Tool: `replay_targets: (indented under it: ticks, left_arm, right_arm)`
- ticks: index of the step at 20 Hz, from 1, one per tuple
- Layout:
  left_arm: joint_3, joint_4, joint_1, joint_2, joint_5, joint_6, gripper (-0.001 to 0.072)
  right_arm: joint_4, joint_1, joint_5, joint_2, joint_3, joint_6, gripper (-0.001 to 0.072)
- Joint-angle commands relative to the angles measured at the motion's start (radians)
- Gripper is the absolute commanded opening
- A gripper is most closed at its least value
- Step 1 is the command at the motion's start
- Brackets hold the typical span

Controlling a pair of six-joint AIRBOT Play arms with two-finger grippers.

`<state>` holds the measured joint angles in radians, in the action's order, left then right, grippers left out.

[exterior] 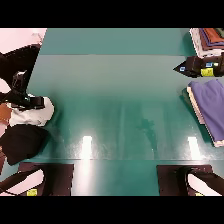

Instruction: Fold the shirts.

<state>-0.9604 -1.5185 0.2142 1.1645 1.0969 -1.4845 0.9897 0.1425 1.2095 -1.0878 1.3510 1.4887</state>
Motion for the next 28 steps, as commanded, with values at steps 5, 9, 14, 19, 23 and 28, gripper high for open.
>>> replay_targets:
  ticks: [5,9,14,19,23,28]
  left_arm:
    - [-0.093,-0.007,0.005,-0.021,0.051,-0.005,0.0022]
    - [-0.409,0.085,0.003,-0.155,0.138,0.005,0.0021]
    - [-0.751,0.169,-0.154,-0.222,0.253,0.045,0.002]
    - [-0.767,0.134,-0.536,-0.156,0.249,0.018,0.002]
    - [-0.766,0.135,-0.831,0.063,0.222,0.018,0.0021]
    - [-0.766,0.138,-1.019,0.337,0.022,0.036,0.0583]
  right_arm:
    - [-0.036,-0.001,0.005,-0.003,0.018,0.003,0.0017]
    - [-0.051,0.0,-0.003,0.013,0.198,0.003,0.0017]
    - [0.011,-0.001,-0.028,0.013,0.415,0.003,0.0017]
    - [0.035,-0.008,-0.021,0.013,0.482,0.003,0.0017]
    - [0.033,-0.019,0.01,0.013,0.481,0.003,0.0017]
    - [0.034,-0.019,0.055,0.013,0.481,0.003,0.0017]
